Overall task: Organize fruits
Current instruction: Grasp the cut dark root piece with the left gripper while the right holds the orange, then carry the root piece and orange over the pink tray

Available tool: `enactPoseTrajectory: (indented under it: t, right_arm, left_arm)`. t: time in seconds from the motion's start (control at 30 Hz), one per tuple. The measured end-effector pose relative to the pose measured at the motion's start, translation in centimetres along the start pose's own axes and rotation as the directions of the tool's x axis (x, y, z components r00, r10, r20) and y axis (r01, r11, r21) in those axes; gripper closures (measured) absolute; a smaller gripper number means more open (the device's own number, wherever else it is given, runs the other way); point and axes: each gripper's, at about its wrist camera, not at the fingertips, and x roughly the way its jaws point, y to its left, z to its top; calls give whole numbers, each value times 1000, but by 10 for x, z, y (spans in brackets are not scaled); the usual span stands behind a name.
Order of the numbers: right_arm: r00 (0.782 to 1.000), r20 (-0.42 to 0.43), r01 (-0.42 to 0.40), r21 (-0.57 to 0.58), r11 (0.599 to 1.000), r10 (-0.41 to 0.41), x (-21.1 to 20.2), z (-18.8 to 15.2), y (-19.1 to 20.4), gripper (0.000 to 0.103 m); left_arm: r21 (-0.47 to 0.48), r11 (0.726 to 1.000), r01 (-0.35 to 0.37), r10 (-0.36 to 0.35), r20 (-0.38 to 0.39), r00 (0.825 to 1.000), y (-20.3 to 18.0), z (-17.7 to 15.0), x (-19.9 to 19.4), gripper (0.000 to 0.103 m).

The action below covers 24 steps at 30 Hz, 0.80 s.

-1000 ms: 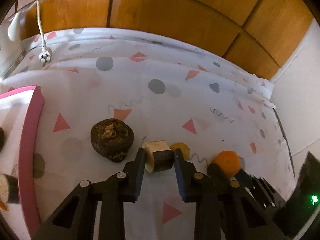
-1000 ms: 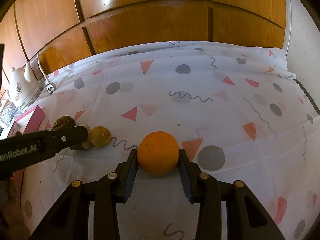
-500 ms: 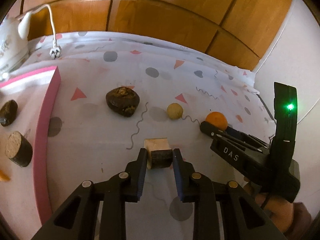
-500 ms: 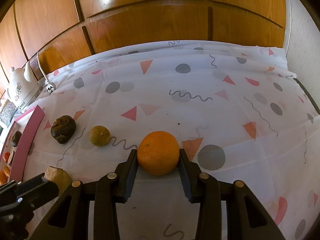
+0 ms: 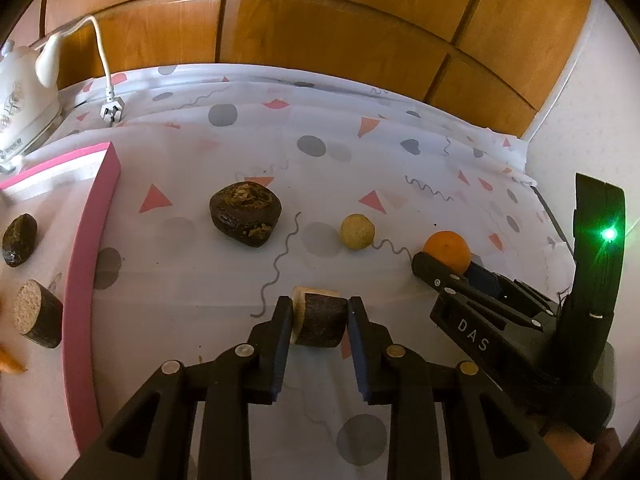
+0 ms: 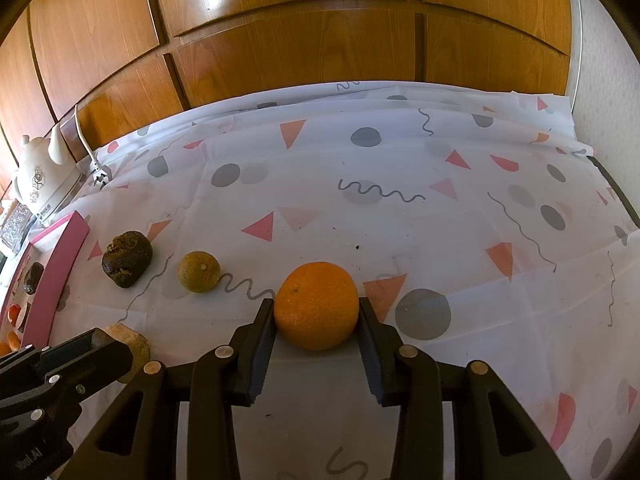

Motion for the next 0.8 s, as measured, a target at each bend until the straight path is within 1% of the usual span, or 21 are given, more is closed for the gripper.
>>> enactPoseTrajectory:
  t: [0.1, 0.2, 0.3, 0.4, 0.53, 0.67, 0.8]
  right_arm:
    - [1000, 0, 0, 0, 1000, 0, 0, 0, 0, 63]
    - [1000, 0, 1, 0, 1000, -1, 0, 0, 0, 63]
    - [1000, -1, 6, -4, 1000, -6, -1, 1, 0, 63]
    - [1000, -1, 13, -10, 1000, -13, -1, 1, 2, 63]
    - [1000, 0, 15, -12, 1000, -15, -1, 1, 2, 63]
    - [1000, 0, 16, -13, 1000, -16, -1, 1, 3, 63]
    - [1000, 0, 21, -18, 1000, -21, -1, 0, 3, 63]
  left_arm:
    - [3, 1000, -5, 5, -8, 1000, 0, 0, 2, 72]
    - [-14, 1000, 5, -5, -31, 999, 4, -2, 9, 73]
    - [5, 1000, -3, 3, -18, 1000, 1, -5, 7, 73]
    - [-2, 1000, 1, -1, -17, 1000, 3, -7, 6, 74]
    - [4, 1000, -26, 26, -20, 999, 4, -10, -3, 76]
    - [-2, 999, -35, 35, -20, 999, 9, -16, -13, 76]
    - [-1, 999, -40, 40, -2, 999, 13, -20, -27, 76]
